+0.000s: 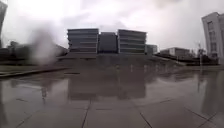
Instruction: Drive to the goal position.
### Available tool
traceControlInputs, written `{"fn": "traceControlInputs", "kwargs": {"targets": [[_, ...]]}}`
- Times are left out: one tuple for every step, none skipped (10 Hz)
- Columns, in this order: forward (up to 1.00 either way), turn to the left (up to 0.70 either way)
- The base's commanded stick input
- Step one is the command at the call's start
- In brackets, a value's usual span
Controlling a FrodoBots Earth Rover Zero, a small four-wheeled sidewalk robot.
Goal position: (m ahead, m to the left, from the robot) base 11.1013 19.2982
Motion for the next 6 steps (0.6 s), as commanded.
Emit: {"fn": "traceControlInputs", "kwargs": {"targets": [[0.70, 0.00], [0.70, 0.00], [0.70, 0.00], [0.70, 0.00], [0.70, 0.00], [0.70, 0.00]]}}
